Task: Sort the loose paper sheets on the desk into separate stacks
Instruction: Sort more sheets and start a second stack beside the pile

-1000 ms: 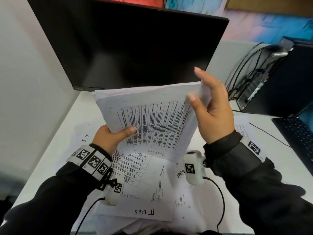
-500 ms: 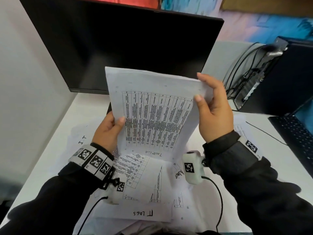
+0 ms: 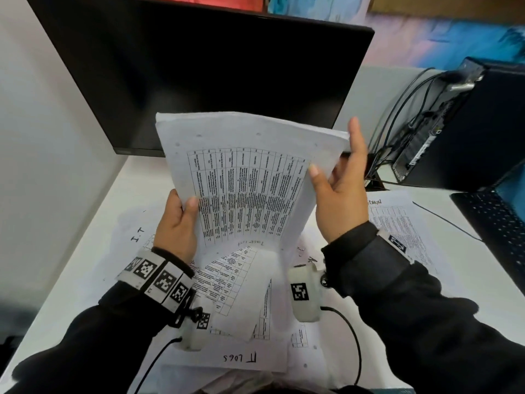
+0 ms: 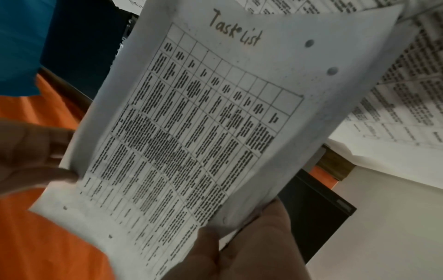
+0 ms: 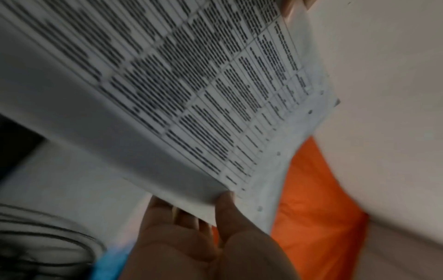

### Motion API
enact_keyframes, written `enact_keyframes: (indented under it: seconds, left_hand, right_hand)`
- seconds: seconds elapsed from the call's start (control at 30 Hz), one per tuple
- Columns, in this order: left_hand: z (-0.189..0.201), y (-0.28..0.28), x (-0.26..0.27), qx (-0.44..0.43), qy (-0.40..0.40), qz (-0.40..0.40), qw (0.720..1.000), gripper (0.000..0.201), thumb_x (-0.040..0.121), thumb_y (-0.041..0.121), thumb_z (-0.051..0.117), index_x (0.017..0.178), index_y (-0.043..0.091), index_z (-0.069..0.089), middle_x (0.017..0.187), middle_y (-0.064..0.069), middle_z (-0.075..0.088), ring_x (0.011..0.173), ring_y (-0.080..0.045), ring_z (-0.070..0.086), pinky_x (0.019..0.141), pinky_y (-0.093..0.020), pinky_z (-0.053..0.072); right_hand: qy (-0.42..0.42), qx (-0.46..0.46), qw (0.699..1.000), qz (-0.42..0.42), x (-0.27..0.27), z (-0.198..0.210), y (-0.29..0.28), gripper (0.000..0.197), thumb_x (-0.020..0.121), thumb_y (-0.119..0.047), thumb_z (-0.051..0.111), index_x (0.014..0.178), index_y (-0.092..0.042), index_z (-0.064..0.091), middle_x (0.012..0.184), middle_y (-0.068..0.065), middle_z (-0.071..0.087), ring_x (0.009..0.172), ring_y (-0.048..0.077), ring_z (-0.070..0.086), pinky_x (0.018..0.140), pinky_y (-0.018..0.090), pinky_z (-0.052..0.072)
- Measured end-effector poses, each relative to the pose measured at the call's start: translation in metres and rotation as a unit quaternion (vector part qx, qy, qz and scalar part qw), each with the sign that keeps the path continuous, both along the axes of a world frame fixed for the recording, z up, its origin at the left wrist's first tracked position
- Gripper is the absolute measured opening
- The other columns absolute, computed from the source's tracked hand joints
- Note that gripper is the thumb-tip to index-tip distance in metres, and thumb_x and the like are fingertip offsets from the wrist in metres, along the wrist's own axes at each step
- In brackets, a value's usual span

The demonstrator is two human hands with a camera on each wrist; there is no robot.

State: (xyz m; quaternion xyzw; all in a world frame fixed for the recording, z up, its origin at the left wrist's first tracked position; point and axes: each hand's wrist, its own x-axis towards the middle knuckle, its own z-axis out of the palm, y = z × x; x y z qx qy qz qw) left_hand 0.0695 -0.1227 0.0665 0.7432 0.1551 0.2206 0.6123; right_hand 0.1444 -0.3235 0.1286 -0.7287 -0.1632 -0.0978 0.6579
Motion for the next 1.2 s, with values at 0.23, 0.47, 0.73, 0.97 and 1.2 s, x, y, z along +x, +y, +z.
enact_keyframes:
  seconds: [0.23,0.47,0.73,0.97,1.2]
  left_hand:
    - [-0.003,0.004,0.0,-0.051,0.032,-0.031,0.998,0.031,0.096,0.017,0.043,0.122,0.033,0.047,0.103,0.025,0.059,0.087,0.019,0.057,0.069,-0.003,0.045]
    - [-0.004,0.002,-0.001,-0.046,0.05,-0.006,0.998,0.038,0.095,0.025,0.046,0.133,0.029,0.044,0.115,0.019,0.06,0.109,-0.002,0.057,0.095,-0.03,0.046]
    - [0.001,-0.01,-0.008,-0.022,0.109,-0.021,0.994,0.034,0.096,0.025,0.044,0.129,0.024,0.051,0.109,0.014,0.062,0.105,-0.009,0.055,0.087,-0.024,0.04]
    - [0.007,-0.019,0.001,-0.048,0.059,0.001,0.997,0.027,0.095,0.02,0.046,0.114,0.038,0.054,0.109,0.012,0.066,0.105,-0.01,0.06,0.093,-0.037,0.047]
    - [0.002,-0.044,0.006,-0.034,0.088,-0.029,0.995,0.026,0.096,0.021,0.046,0.116,0.037,0.051,0.108,0.015,0.064,0.101,-0.003,0.058,0.091,-0.031,0.047]
  right_hand:
    - [0.184,-0.08,0.979,0.03,0.005,-0.043,-0.001,0.038,0.095,-0.009,0.048,0.132,-0.019,0.047,0.123,-0.005,0.059,0.117,0.014,0.053,0.106,0.038,0.041]
    - [0.185,-0.082,0.979,0.016,0.002,-0.043,-0.002,0.039,0.095,-0.007,0.047,0.131,-0.019,0.046,0.12,-0.007,0.058,0.115,0.012,0.053,0.1,0.027,0.041]
    - [0.193,-0.062,0.979,0.0,-0.003,-0.051,-0.013,0.035,0.095,-0.011,0.048,0.128,-0.023,0.047,0.116,-0.01,0.059,0.109,0.008,0.055,0.095,0.023,0.043]
    - [0.228,-0.11,0.967,-0.003,-0.011,-0.067,-0.032,0.022,0.096,-0.011,0.046,0.116,-0.019,0.05,0.108,-0.008,0.062,0.101,0.008,0.057,0.097,0.028,0.044]
    - [0.267,-0.139,0.953,-0.022,-0.013,-0.083,-0.057,0.036,0.097,-0.016,0.044,0.133,-0.017,0.042,0.126,-0.005,0.057,0.114,0.01,0.053,0.1,0.025,0.041]
